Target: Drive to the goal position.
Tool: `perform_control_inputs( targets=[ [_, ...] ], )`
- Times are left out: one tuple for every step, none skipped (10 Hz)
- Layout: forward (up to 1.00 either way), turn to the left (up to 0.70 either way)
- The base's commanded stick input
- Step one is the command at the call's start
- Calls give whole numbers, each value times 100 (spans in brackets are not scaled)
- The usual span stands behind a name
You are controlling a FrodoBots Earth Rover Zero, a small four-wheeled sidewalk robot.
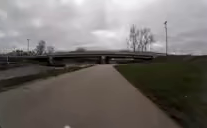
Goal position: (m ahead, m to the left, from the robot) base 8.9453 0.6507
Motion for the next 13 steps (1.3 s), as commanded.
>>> perform_control_inputs(
  targets=[
    [100,0],
    [100,0],
    [100,0],
    [100,0],
    [100,0],
    [100,0],
    [100,0],
    [100,0],
    [100,0],
    [100,0],
    [100,0],
    [100,0],
    [100,0]
  ],
)
